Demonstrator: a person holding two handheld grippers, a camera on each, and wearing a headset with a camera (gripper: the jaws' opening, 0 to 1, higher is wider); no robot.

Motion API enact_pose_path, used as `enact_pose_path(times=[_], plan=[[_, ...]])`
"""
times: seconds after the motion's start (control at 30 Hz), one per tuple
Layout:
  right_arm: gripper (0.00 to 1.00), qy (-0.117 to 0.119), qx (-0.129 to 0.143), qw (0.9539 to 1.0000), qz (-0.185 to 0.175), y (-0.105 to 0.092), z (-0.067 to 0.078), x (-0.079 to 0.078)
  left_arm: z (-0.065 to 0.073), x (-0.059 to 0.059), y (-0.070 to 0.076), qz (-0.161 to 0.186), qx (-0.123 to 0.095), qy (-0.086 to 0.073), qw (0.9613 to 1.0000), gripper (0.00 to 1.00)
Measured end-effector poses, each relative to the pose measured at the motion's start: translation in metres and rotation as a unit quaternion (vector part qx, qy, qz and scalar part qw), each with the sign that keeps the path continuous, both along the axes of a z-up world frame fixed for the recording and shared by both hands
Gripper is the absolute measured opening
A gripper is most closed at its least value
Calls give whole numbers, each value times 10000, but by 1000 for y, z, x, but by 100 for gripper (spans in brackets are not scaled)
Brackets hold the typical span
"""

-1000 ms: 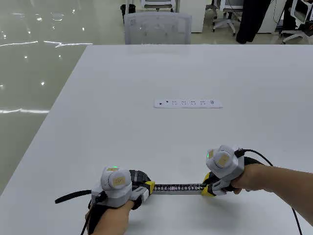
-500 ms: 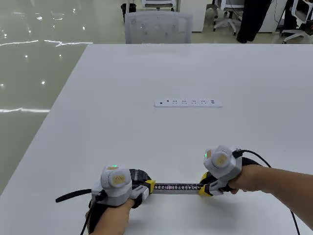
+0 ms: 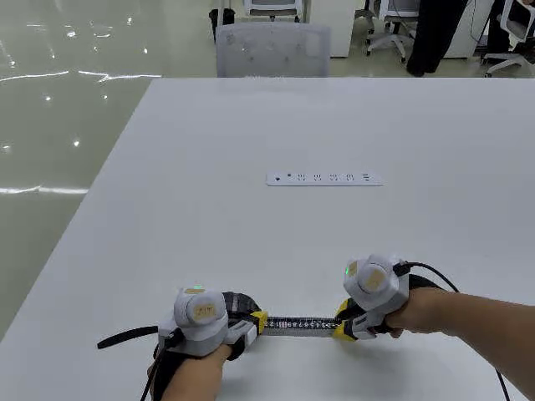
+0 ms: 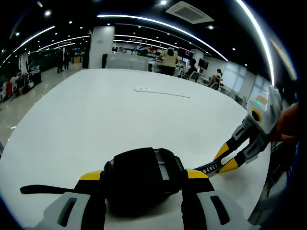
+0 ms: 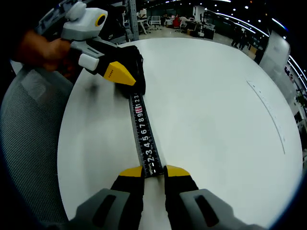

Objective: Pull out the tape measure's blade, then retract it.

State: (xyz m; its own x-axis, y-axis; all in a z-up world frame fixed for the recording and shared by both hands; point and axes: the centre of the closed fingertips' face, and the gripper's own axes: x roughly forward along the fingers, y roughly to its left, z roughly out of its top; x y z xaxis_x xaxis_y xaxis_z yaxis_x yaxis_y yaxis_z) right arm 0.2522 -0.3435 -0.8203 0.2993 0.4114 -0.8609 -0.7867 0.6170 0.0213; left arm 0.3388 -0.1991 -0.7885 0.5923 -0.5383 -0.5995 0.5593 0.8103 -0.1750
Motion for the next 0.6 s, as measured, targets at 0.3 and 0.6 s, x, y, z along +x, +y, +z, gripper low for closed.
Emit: enact_pose_path(times=[0.3, 0.6], plan=[[14, 12, 30, 10000, -18, 4, 0, 2, 0, 0, 0, -10, 0, 4, 10000, 61], [14, -10, 28, 10000, 38, 9, 0, 4, 0, -1, 0, -6, -7, 5, 10000, 61]])
